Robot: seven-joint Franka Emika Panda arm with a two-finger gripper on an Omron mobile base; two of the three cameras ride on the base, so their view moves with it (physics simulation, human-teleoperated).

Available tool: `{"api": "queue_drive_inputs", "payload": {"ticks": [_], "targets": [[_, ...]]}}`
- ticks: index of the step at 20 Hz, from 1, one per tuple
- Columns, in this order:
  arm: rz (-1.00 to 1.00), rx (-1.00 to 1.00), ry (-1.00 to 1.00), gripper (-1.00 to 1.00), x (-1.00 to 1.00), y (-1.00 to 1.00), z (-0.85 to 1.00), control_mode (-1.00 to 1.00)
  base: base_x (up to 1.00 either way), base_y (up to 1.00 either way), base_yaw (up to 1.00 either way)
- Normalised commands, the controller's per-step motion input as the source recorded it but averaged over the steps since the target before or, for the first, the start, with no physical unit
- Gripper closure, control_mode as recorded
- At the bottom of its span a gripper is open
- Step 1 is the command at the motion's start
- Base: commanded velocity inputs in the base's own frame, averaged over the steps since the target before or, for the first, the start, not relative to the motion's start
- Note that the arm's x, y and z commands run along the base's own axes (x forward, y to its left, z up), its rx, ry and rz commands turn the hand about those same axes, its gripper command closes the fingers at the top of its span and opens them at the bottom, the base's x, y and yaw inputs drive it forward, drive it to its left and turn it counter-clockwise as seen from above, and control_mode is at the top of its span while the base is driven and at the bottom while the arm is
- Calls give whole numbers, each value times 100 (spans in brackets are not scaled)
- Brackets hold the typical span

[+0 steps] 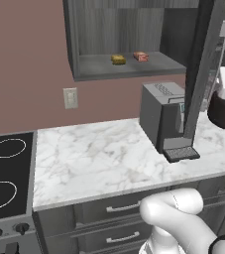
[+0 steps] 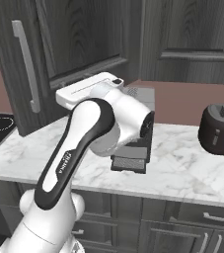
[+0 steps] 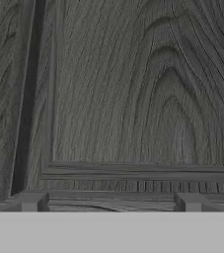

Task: Pick up the sponge and bar soap from the sink, and place them back in the cabinet, and close the cabinet door.

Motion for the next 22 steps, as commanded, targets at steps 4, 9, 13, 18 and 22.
{"api": "queue_drive_inputs", "payload": {"ticks": [4,9,13,18,22], "targets": [[-7,0,0,-100,55,31,0,-100,0,0,0],[-9,0,0,-100,57,19,0,-100,0,0,0],[-13,0,0,-100,53,21,0,-100,0,0,0],[-14,0,0,-100,48,26,0,-100,0,0,0],[-15,0,0,-100,40,27,0,-100,0,0,0]]}}
